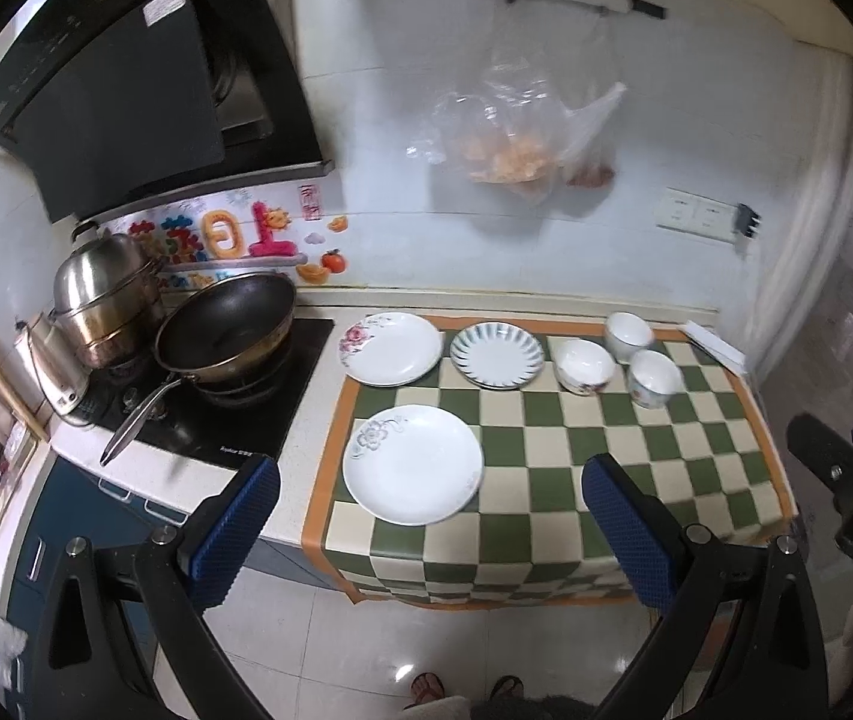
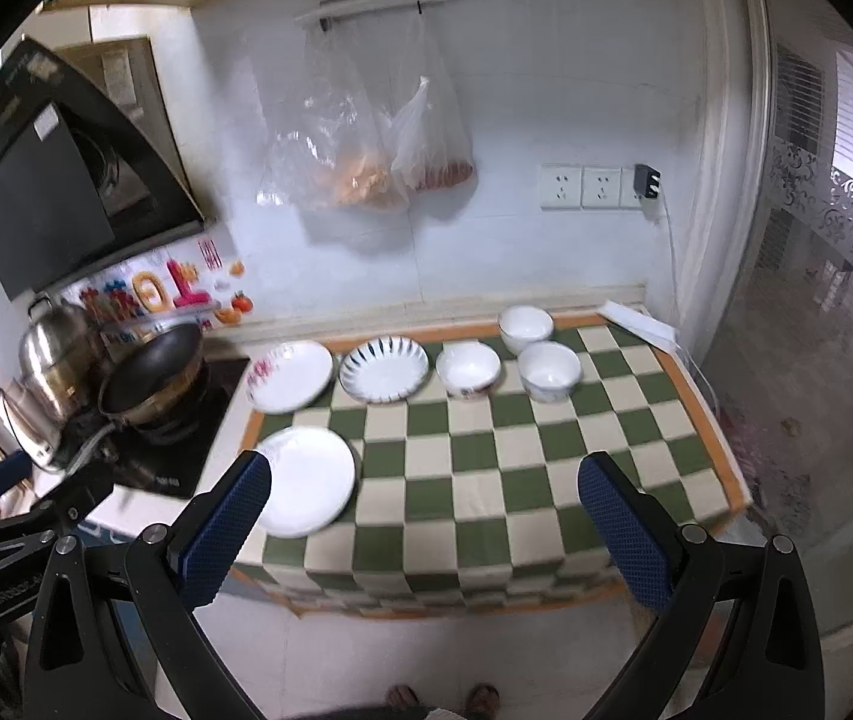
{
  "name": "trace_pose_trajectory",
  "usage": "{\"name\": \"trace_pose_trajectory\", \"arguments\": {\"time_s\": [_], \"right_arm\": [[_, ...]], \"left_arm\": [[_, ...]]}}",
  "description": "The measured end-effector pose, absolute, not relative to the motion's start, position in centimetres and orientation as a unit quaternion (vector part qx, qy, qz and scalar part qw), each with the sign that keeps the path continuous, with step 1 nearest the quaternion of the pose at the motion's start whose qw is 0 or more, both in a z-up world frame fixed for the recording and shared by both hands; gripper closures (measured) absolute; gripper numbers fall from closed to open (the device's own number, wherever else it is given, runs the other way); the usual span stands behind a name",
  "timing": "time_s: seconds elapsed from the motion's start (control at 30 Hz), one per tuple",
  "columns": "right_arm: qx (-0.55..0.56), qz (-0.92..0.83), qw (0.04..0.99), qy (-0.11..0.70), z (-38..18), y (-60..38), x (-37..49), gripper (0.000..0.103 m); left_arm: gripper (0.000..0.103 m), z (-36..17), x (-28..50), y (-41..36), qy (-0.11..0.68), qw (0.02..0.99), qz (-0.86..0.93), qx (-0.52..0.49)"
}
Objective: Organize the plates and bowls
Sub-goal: 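Grasp the grey-flower white plate rim with the left gripper while the right gripper grips it too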
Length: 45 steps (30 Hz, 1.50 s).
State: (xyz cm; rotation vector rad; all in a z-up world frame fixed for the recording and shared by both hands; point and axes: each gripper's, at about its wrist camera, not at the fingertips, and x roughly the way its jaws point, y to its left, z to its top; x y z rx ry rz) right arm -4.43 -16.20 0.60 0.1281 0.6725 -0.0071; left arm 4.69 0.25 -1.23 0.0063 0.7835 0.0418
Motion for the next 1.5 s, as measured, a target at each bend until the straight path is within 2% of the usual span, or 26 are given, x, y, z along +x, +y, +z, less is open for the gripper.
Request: {"name": "trace_pose_trajectory", "arguments": {"time_s": [0.23, 0.47, 0.6, 0.77, 0.87, 1.03, 1.07, 1.13, 1.17, 1.5], "right_arm": [[0.116, 0.091, 0.89, 0.431, -9.2, -17.1, 5.2, 0.0], [0.097, 0.113, 0.831, 0.537, -21.9, -12.3, 16.3, 0.0], [0.107, 0.111, 0.786, 0.599, -29.5, -9.5, 22.9, 0.002], [0.142, 0.112, 0.745, 0.642, -35.6, -7.3, 28.5, 0.008], [0.15, 0.113, 0.723, 0.665, -38.4, -6.0, 30.5, 0.022], [0.167, 0.117, 0.698, 0.687, -41.5, -4.5, 31.7, 0.047], [0.172, 0.119, 0.695, 0.688, -42.0, -4.3, 31.9, 0.057], [0.175, 0.121, 0.7, 0.681, -42.0, -4.1, 32.2, 0.07], [0.176, 0.122, 0.695, 0.686, -42.1, -4.0, 32.2, 0.083], [0.162, 0.126, 0.699, 0.685, -41.5, -4.4, 31.4, 0.085]], "left_arm": [[0.0, -9.5, 11.6, 4.0, 0.43, 0.897, 0.105, -0.003], [0.003, -20.5, 21.0, 10.1, 0.54, 0.835, 0.097, -0.048], [0.017, -27.1, 26.2, 13.4, 0.598, 0.794, 0.071, -0.077], [0.04, -33.9, 30.6, 15.1, 0.666, 0.741, 0.033, -0.076], [0.048, -36.7, 32.4, 15.4, 0.689, 0.72, 0.005, -0.079], [0.071, -39.4, 33.1, 15.3, 0.714, 0.695, -0.025, -0.079], [0.073, -39.3, 33.1, 15.2, 0.712, 0.697, -0.036, -0.082], [0.079, -39.1, 32.9, 14.7, 0.709, 0.7, -0.048, -0.072], [0.078, -38.9, 32.7, 14.4, 0.707, 0.702, -0.051, -0.066], [0.079, -36.9, 30.3, 12.0, 0.697, 0.713, -0.054, -0.049]]}}
